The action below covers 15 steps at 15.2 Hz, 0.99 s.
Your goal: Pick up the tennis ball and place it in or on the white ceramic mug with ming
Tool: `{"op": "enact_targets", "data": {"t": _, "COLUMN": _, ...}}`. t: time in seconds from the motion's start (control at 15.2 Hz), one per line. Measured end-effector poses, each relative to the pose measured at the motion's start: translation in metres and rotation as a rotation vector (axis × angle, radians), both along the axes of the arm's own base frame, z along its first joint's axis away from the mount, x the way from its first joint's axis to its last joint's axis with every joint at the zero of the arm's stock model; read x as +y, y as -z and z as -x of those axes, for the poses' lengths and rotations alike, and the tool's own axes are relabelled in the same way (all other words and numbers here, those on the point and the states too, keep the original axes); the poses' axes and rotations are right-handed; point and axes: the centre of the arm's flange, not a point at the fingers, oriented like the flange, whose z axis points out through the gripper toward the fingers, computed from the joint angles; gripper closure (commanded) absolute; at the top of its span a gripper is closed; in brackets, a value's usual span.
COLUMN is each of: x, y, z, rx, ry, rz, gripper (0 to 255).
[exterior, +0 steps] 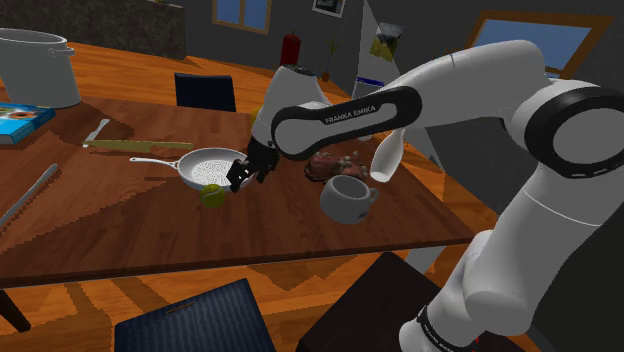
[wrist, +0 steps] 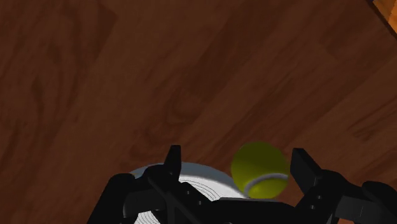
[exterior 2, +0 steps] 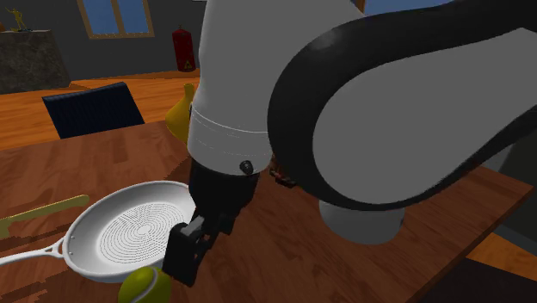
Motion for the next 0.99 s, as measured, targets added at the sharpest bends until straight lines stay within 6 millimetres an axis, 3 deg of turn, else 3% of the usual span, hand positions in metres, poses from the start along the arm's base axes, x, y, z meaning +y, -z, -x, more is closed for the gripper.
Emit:
{"op": "enact_targets", "data": {"t": 0.33, "x": 0.035, "y": 0.025, "z": -0.037, "rx": -0.02, "ry": -0.01, "rz": -0.038, "gripper": 0}}
{"op": "enact_targets", "data": {"t": 0.99, "x": 0.045, "y": 0.063, "z": -0.052, "rx": -0.024, "ry": -0.012, "rz": -0.045, "gripper": 0}}
